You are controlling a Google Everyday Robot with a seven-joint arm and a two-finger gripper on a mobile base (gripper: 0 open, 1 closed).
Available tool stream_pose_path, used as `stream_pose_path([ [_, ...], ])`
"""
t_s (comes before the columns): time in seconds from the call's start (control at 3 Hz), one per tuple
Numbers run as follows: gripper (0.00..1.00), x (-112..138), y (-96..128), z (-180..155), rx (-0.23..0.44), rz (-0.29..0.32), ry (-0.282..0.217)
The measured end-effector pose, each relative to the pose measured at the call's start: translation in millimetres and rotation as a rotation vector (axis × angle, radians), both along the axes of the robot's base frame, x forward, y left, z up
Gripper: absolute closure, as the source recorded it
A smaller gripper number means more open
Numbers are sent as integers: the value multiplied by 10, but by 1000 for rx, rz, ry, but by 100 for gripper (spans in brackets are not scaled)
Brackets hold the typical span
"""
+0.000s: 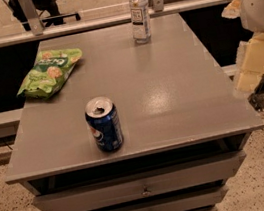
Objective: Move blue plastic bottle near green rice chip bag
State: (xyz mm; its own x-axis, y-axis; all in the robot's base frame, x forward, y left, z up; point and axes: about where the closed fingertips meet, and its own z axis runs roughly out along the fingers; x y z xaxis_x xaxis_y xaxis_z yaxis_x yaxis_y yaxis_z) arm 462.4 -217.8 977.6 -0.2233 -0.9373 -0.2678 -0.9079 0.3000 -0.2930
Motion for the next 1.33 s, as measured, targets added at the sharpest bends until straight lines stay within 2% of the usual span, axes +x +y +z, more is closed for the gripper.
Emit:
stream_pose_path([
  [0.33, 0, 562, -115, -33, 98, -60, -105],
  [0.67, 0, 1260, -176, -57, 230, -133, -219],
  [1.0, 0, 1775, -184, -79, 332, -211, -310],
  [1.33, 0, 1861, -186, -38, 343, -219, -344],
])
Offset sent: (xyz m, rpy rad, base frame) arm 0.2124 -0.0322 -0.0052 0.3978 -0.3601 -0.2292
